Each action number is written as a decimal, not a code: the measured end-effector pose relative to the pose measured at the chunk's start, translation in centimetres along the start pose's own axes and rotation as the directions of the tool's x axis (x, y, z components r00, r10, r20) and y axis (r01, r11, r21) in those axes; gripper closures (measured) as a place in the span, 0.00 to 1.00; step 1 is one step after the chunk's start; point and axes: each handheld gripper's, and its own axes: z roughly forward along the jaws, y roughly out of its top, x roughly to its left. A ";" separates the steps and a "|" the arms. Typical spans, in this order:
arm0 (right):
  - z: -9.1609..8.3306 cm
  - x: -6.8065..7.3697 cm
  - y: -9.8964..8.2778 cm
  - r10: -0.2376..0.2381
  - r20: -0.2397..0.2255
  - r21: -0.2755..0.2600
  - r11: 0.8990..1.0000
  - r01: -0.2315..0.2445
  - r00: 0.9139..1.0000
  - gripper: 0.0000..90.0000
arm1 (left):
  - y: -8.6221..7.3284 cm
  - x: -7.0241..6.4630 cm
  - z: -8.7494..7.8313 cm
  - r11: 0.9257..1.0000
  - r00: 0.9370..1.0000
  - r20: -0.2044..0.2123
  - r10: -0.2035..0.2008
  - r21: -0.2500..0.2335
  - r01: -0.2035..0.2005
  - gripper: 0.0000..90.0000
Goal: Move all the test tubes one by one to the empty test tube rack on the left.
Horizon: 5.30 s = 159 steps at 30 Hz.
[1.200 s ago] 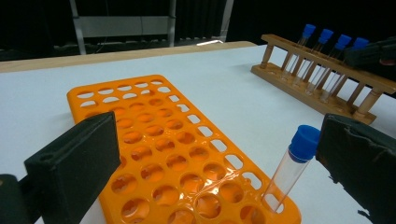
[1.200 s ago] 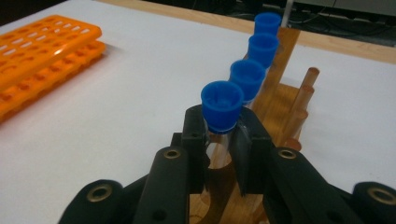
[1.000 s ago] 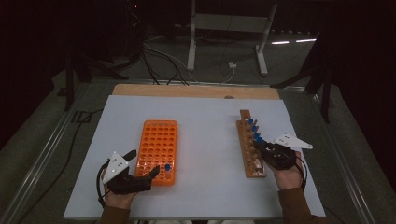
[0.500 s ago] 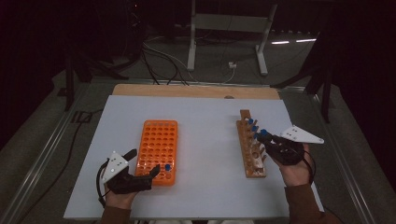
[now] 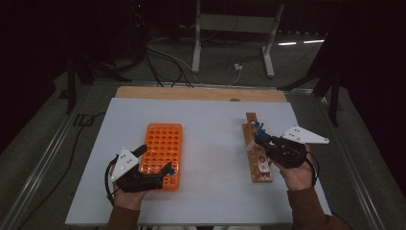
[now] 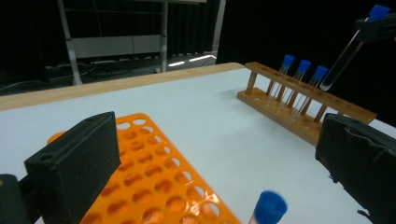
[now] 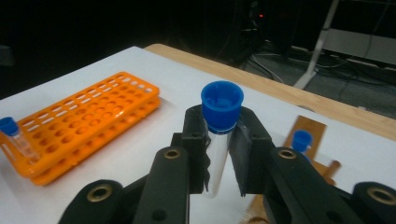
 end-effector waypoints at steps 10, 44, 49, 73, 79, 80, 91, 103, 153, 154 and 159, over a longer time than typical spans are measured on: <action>1.5 2.1 0.8 -0.022 -0.073 0.022 0.999 0.024 0.997 0.86 | 1.1 -1.0 1.2 1.000 1.000 0.026 0.016 0.014 -0.016 0.01; 5.4 8.5 4.2 -0.115 -0.226 0.025 0.992 0.123 0.967 0.85 | 3.0 -3.3 3.4 0.997 0.996 0.065 0.066 0.025 -0.068 0.06; 6.0 9.2 4.7 -0.113 -0.247 0.026 0.992 0.123 0.962 0.85 | 3.5 -4.2 3.9 0.992 0.987 0.105 0.119 0.038 -0.124 0.19; 7.2 11.8 5.1 -0.095 -0.332 0.037 0.993 0.113 0.938 0.85 | 3.8 -5.2 5.2 0.983 0.968 0.184 0.170 0.039 -0.180 0.82; 7.3 11.7 5.0 -0.092 -0.336 0.040 0.993 0.112 0.937 0.85 | 3.6 -5.3 5.3 0.981 0.963 0.197 0.182 0.034 -0.192 0.87; 7.3 11.6 5.0 -0.092 -0.336 0.031 0.994 0.109 0.937 0.82 | 3.6 -5.3 5.3 0.982 0.964 0.197 0.179 0.031 -0.189 0.87; 6.6 10.3 4.8 -0.067 -0.257 -0.011 0.998 0.066 0.964 0.29 | 3.9 -3.4 5.4 0.994 0.983 0.147 0.109 0.016 -0.112 0.87; 6.3 8.5 3.1 -0.072 -0.182 -0.015 0.997 0.070 0.981 0.12 | 3.4 -1.7 3.9 0.999 0.992 0.112 0.053 -0.007 -0.053 0.87; 1.2 0.9 -4.2 0.066 -0.018 -0.021 0.998 -0.066 0.998 0.00 | -1.3 0.8 0.9 0.999 0.998 0.050 -0.024 0.036 0.022 0.87; 1.1 0.9 -4.3 0.068 -0.020 -0.022 0.997 -0.069 0.997 0.00 | -1.4 0.9 0.9 0.999 0.999 0.049 -0.020 0.040 0.018 0.87; 0.7 0.7 -4.7 0.073 -0.015 -0.029 0.997 -0.074 0.997 0.00 | -2.0 0.8 0.8 0.999 0.998 0.064 -0.025 0.048 0.022 0.87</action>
